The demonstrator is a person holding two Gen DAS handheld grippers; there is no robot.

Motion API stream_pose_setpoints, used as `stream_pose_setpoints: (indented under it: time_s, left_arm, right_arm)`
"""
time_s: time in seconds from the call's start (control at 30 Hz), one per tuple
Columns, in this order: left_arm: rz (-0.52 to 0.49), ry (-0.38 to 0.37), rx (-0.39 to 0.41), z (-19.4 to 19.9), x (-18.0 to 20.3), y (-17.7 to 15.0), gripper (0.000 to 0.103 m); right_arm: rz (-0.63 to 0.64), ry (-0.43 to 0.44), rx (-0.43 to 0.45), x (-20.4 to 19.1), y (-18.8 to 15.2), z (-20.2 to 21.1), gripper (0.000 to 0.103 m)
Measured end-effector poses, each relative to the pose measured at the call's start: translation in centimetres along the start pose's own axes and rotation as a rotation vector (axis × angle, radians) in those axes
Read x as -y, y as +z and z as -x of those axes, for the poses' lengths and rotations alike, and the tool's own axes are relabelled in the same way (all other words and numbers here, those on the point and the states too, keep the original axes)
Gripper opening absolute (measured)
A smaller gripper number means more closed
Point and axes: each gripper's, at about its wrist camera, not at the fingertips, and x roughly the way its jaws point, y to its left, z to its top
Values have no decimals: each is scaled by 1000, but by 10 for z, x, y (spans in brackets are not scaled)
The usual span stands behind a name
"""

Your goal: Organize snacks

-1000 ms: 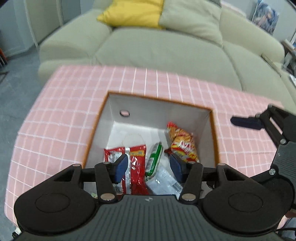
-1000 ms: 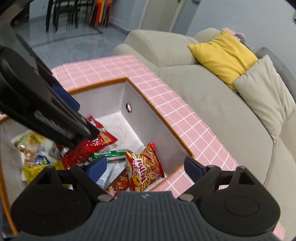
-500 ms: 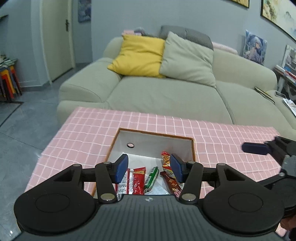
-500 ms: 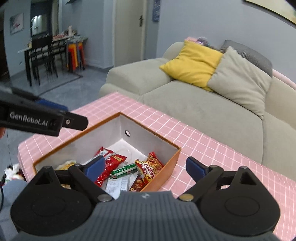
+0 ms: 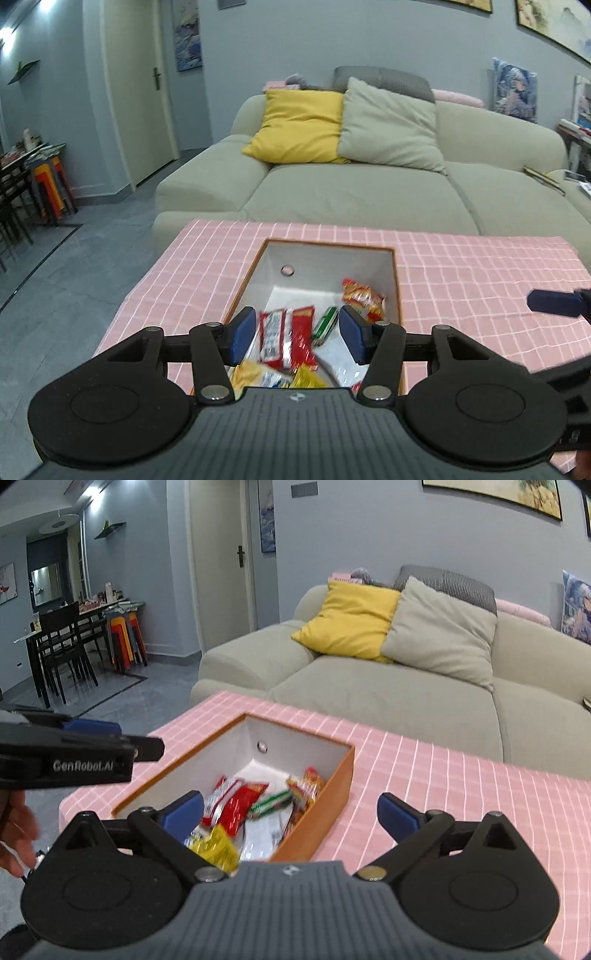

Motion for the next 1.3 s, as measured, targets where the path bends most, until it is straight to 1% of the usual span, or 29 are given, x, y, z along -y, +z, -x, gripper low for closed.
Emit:
stream_pose_setpoints:
  time_s: [0.2, 0.27, 0.37, 0.5, 0.73, 1.3]
  left_arm:
    - [26, -2, -66, -2, 0, -21, 64]
    - [25, -1, -85, -2, 0, -27, 67]
    - [18, 5, -97, -1, 3, -34, 71]
    - [24, -8, -106, -1, 4, -37, 72]
    - [12, -11, -119, -2, 6, -40, 73]
    - [6, -4, -133, -3, 7, -40, 75]
  right_arm:
    - [14, -13, -49, -8, -23, 2, 97]
    - [-4, -8, -67, -7, -28, 2, 97]
    - [-23, -41, -93, -5, -31, -2, 97]
    - [-45, -56, -115, 0, -34, -5, 97]
    - [-38, -56, -121, -1, -36, -9, 99]
    - [-18, -37, -111, -2, -36, -7, 99]
